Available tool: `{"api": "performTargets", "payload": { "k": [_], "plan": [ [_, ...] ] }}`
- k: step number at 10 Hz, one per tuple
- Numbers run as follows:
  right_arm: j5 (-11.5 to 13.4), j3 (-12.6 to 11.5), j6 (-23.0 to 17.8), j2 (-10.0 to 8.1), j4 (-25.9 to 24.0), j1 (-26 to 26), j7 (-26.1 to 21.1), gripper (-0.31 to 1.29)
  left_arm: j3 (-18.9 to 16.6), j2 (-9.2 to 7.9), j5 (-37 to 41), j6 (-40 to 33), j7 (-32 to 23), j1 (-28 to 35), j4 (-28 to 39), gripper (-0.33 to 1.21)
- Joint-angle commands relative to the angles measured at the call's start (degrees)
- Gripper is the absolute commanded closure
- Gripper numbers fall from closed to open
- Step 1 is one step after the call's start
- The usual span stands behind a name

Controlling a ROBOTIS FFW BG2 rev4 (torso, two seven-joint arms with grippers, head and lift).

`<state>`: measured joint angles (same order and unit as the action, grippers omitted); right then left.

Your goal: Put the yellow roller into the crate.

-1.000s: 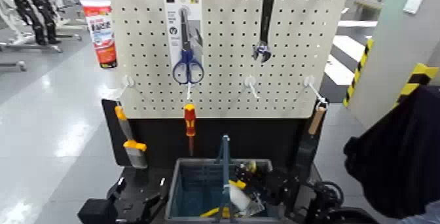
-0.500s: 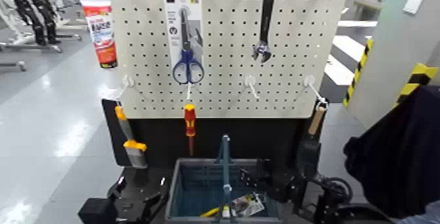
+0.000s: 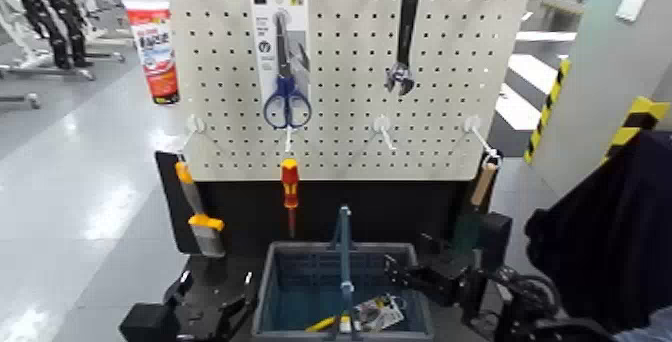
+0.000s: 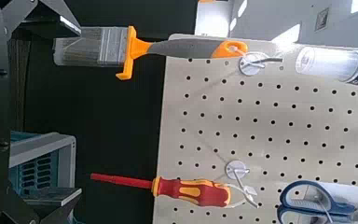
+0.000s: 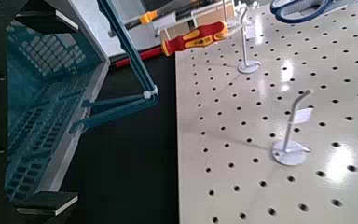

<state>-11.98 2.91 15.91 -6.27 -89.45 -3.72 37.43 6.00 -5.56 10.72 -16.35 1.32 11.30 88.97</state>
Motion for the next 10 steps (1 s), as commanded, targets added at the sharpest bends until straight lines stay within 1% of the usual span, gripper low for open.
{"api": "performTargets", "payload": {
  "k": [1,2,3,4,6,7,8,10],
  "plan": [
    [3.5,-0.8,-2.4,0.91,-10.1,7.3,-9.2,0.07,0.0,0.03,0.0,0.0,0.0,0.0,0.0,0.11],
    [4.0,-0.8,-6.4,1.7,-12.2,10.9,-15.1,0.08,0.0,0.03,0.0,0.0,0.0,0.0,0.0,0.11],
    [6.1,-0.9,-9.4,2.41,-13.8,13.8,-19.9,0.12,0.0,0.03,0.0,0.1,0.0,0.0,0.0,0.11],
    [7.1,-0.7,-10.0,2.41,-15.1,15.2,-21.5,0.12,0.1,0.03,0.0,0.1,0.0,0.0,0.1,0.11],
    [8.7,-0.2,-13.2,2.67,-15.7,18.2,-24.2,0.12,0.1,-0.06,0.0,0.1,0.0,0.0,0.1,0.11],
    [9.0,-0.2,-15.1,3.29,-16.1,20.1,-25.5,0.11,0.1,-0.06,0.0,0.1,0.0,0.0,0.1,0.11],
    [10.4,-0.5,-16.6,3.99,-16.9,21.8,-26.0,0.11,0.1,-0.06,0.0,0.1,0.0,0.0,0.2,0.11],
    [11.2,-1.0,-20.2,4.96,-17.0,24.4,-28.0,0.12,0.0,-0.06,0.0,0.1,0.0,0.2,0.3,0.11]
  ]
}}
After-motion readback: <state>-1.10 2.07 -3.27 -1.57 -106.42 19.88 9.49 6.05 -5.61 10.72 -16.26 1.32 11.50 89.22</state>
